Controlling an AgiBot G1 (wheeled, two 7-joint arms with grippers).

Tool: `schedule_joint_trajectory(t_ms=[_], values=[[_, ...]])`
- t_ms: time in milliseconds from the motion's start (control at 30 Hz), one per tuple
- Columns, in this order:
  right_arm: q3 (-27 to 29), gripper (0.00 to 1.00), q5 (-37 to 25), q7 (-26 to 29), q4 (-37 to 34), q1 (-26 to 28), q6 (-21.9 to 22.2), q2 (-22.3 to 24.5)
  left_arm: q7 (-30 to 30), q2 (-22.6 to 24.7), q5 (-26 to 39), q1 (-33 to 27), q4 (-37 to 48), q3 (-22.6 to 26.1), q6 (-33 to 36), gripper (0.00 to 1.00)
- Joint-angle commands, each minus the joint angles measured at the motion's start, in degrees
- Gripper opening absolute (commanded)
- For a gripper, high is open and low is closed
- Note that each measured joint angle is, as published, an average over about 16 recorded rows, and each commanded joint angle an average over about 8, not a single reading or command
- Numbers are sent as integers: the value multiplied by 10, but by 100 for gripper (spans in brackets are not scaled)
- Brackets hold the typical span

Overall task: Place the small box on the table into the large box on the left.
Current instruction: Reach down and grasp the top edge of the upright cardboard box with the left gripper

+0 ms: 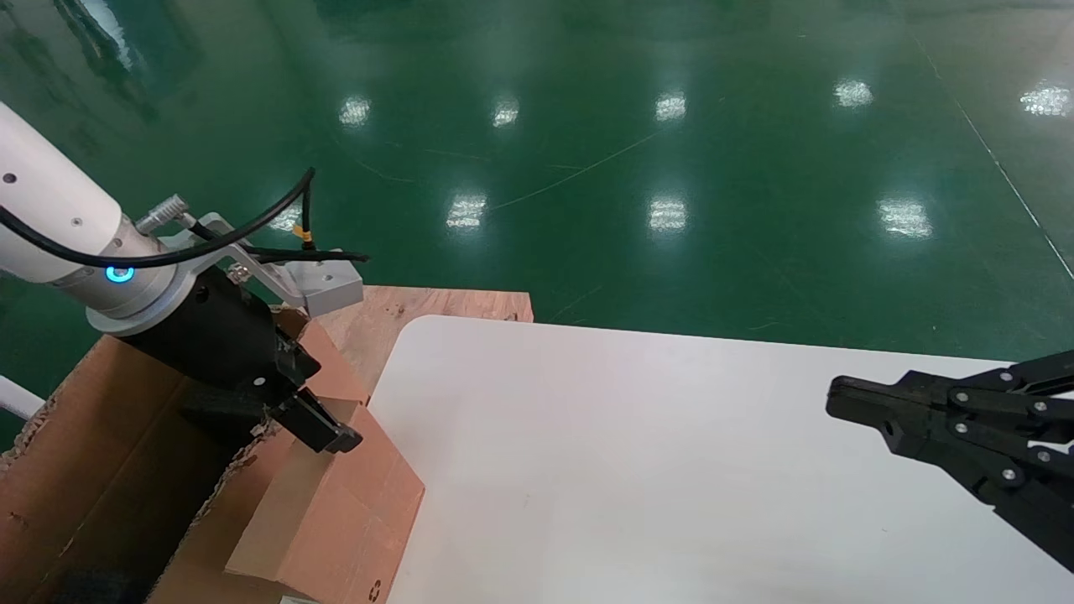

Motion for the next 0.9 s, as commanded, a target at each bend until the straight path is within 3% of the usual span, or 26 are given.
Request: schedule_joint_trajectory(t_ms=[33,900], values=[[0,0,0,0,0,0,0,0,0,0,-3,-5,0,7,-1,100],[0,0,0,0,0,0,0,0,8,9,-47,-32,2,88,-5,100]])
